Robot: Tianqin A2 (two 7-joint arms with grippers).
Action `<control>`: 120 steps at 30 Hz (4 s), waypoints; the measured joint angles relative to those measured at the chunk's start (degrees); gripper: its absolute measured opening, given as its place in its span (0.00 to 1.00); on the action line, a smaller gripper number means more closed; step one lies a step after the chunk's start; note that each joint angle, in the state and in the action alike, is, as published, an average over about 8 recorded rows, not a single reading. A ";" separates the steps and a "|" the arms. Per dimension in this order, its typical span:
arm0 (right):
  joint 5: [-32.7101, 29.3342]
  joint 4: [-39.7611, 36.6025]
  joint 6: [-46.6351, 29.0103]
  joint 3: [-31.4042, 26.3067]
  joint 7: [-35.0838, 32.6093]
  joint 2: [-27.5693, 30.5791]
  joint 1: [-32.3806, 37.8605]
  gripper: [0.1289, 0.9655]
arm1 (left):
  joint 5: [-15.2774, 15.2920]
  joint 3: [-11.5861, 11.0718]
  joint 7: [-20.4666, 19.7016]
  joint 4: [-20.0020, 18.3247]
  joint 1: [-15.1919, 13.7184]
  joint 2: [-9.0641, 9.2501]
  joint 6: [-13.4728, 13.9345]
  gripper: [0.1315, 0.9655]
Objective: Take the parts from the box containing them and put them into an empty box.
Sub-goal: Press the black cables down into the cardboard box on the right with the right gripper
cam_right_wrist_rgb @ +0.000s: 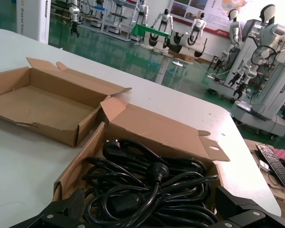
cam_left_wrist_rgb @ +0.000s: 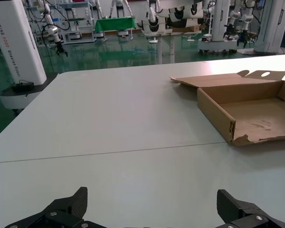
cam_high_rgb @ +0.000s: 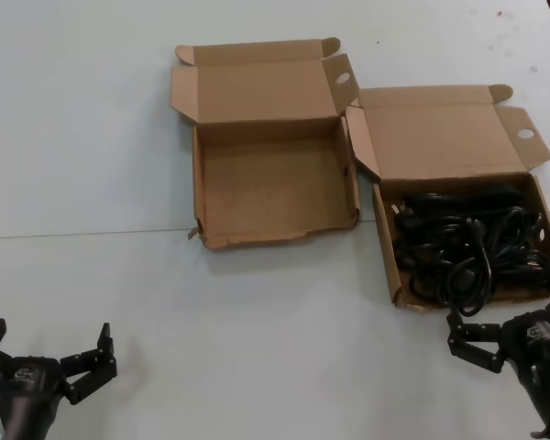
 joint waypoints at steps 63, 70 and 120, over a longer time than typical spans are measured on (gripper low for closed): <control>26.82 7.91 14.15 -30.78 0.00 33.47 11.70 1.00 | 0.00 0.00 0.00 0.00 0.00 0.00 0.00 0.33; 38.26 10.43 17.15 -49.19 0.00 43.26 26.39 1.00 | 0.00 0.00 0.00 0.00 0.00 0.00 0.00 0.19; -21.78 -8.44 -36.55 -47.28 0.00 35.41 54.20 1.00 | 0.02 0.00 -0.02 0.00 0.00 0.00 0.00 0.03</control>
